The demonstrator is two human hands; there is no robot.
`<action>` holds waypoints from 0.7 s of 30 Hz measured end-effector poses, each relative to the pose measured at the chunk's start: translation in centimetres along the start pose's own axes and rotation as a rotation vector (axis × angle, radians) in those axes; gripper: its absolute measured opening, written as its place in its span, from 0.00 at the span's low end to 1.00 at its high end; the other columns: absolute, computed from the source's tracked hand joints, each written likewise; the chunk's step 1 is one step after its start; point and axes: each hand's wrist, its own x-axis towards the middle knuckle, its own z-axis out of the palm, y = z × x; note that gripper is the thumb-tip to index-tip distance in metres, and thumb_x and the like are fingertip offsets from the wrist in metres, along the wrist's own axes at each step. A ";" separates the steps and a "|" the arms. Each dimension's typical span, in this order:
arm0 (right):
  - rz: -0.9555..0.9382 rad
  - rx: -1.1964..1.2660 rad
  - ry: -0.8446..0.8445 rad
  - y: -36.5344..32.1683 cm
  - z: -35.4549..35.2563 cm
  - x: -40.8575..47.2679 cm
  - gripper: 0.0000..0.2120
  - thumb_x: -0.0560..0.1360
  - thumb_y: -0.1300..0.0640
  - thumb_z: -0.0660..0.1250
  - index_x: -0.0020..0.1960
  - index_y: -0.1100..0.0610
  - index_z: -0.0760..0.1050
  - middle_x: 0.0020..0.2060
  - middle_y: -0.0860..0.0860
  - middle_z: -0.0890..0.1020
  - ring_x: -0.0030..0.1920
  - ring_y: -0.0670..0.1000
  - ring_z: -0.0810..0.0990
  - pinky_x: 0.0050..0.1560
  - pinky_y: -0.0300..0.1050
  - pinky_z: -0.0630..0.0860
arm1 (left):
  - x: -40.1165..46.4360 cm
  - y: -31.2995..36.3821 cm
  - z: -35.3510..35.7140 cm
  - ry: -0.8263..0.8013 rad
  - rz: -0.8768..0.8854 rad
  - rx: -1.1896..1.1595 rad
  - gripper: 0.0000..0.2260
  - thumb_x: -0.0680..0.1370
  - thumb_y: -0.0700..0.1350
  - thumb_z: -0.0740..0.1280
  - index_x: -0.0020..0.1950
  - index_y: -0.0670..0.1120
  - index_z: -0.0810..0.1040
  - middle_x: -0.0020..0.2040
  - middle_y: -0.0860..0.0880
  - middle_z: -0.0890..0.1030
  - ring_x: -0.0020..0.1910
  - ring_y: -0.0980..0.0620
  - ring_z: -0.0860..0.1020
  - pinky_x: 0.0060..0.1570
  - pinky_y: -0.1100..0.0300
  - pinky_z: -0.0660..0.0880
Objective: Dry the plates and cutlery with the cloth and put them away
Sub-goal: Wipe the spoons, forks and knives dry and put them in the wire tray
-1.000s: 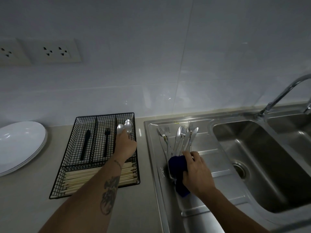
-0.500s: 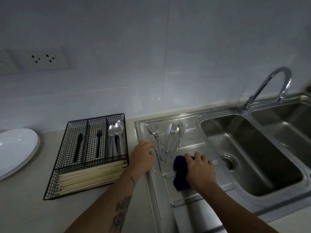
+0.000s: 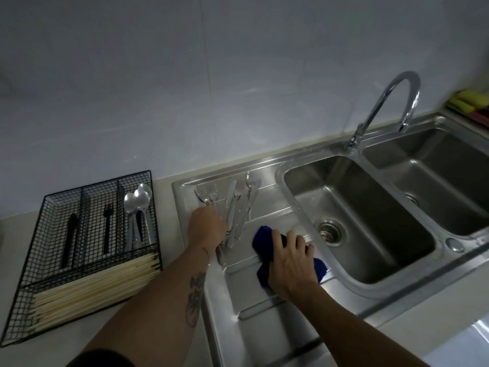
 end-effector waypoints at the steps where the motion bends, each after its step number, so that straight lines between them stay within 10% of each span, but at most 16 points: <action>1: -0.001 0.019 0.006 0.0 0.0 0.1 0.38 0.68 0.43 0.66 0.72 0.52 0.53 0.64 0.58 0.66 0.63 0.61 0.67 0.64 0.64 0.64 | 0.4 0.2 0.3 0.009 -0.009 0.023 0.05 0.77 0.39 0.66 0.45 0.40 0.81 0.45 0.43 0.82 0.44 0.45 0.81 0.43 0.56 0.78; 9: -0.214 0.167 0.160 1.9 -0.2 -1.0 0.28 0.70 0.48 0.65 0.69 0.47 0.63 0.65 0.55 0.67 0.68 0.58 0.64 0.68 0.60 0.64 | 1.7 1.7 0.9 0.048 -0.165 0.026 0.05 0.73 0.41 0.69 0.47 0.41 0.78 0.42 0.45 0.81 0.41 0.45 0.82 0.43 0.51 0.83; 15: -0.342 0.061 0.037 3.1 1.4 -1.4 0.43 0.72 0.51 0.66 0.78 0.45 0.43 0.78 0.54 0.40 0.76 0.61 0.36 0.73 0.66 0.42 | 1.5 2.6 0.7 0.013 -0.271 -0.031 0.06 0.74 0.44 0.71 0.41 0.43 0.79 0.37 0.47 0.81 0.34 0.49 0.81 0.38 0.55 0.82; 21: -0.358 0.001 -0.042 3.5 1.1 -0.5 0.36 0.75 0.46 0.57 0.77 0.47 0.43 0.78 0.53 0.51 0.76 0.65 0.49 0.69 0.70 0.51 | 0.6 3.5 0.5 0.012 -0.331 -0.089 0.05 0.74 0.44 0.69 0.42 0.42 0.78 0.36 0.48 0.80 0.31 0.51 0.80 0.32 0.57 0.81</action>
